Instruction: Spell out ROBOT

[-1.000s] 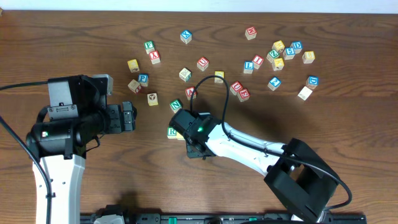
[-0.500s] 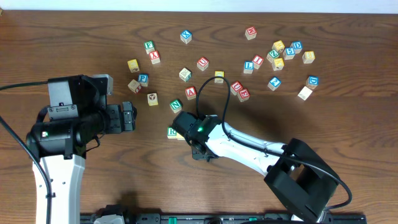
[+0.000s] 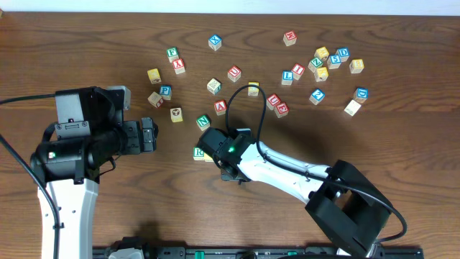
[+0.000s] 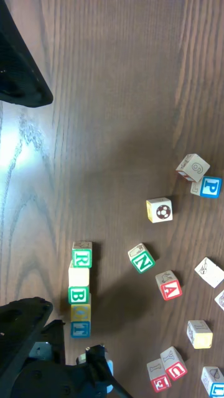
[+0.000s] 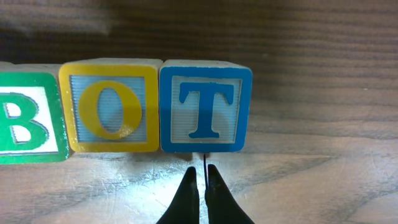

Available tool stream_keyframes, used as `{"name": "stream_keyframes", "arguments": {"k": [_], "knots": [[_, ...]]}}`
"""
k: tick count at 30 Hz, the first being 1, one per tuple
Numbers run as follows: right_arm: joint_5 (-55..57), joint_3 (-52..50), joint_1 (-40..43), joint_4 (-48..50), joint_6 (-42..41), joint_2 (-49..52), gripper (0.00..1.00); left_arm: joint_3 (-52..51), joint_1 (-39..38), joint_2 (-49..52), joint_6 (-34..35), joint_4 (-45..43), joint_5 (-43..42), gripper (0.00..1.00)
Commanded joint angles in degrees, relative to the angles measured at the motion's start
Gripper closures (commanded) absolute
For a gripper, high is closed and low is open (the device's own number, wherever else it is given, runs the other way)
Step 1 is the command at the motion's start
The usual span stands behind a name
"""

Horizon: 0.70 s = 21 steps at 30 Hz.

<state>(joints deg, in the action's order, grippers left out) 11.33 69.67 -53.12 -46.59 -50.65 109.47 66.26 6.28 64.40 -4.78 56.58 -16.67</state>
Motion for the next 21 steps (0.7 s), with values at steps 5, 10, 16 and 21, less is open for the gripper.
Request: {"name": "stream_keyframes", "arguments": {"k": [5, 10, 16, 21], "knots": [[2.54, -0.04, -0.55, 0.26, 0.17, -0.28, 0.99, 0.72, 0.24, -0.07, -0.76, 0.11, -0.85, 0.04], [2.73, -0.04, -0.55, 0.35, 0.17, -0.28, 0.99, 0.72, 0.24, -0.07, -0.76, 0.11, -0.85, 0.04], [3.32, -0.04, -0.55, 0.33, 0.17, -0.28, 0.99, 0.72, 0.24, -0.07, -0.76, 0.11, -0.85, 0.04], [3.39, -0.04, -0.55, 0.46, 0.20, -0.28, 0.99, 0.72, 0.24, -0.07, -0.76, 0.11, -0.85, 0.04]]}}
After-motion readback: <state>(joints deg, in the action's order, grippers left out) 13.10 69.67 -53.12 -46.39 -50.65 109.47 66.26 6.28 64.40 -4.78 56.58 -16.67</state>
